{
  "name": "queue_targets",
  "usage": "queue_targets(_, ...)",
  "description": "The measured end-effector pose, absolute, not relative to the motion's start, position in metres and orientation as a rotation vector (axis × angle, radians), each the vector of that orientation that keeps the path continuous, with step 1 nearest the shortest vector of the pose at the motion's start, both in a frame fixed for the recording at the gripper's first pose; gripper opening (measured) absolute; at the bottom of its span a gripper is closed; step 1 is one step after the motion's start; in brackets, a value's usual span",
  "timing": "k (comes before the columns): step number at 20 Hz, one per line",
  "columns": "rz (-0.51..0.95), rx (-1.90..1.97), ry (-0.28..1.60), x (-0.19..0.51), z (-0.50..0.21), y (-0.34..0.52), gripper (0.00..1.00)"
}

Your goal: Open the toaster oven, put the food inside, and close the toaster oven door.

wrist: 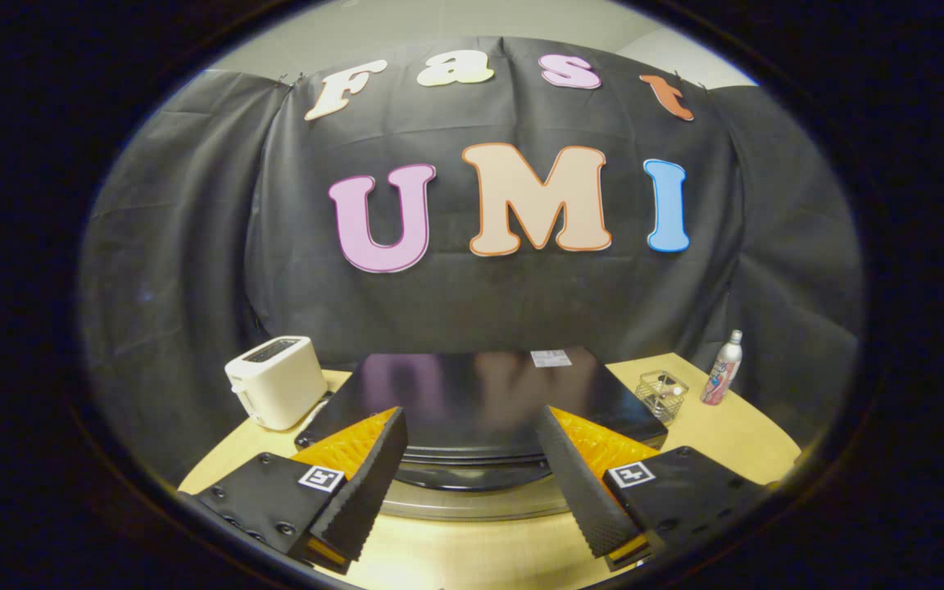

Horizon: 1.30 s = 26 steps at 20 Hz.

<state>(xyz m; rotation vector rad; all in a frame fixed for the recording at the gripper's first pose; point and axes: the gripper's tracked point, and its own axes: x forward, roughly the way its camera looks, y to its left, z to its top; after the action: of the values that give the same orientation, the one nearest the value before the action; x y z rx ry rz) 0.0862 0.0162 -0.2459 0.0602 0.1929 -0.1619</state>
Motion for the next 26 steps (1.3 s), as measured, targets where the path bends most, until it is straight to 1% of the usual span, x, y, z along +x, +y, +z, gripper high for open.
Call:
queue_targets(4, -0.141, 0.044, 0.24, 0.096, -0.278, 0.022, 0.99)
queue_targets(13, -0.164, 0.08, 0.166, 0.091, -0.279, 0.021, 1.0)
queue_targets(18, -0.187, 0.092, 0.14, 0.077, -0.282, 0.021, 0.99)
queue_targets(26, -0.219, 0.118, 0.21, 0.053, -0.288, 0.022, 0.99)
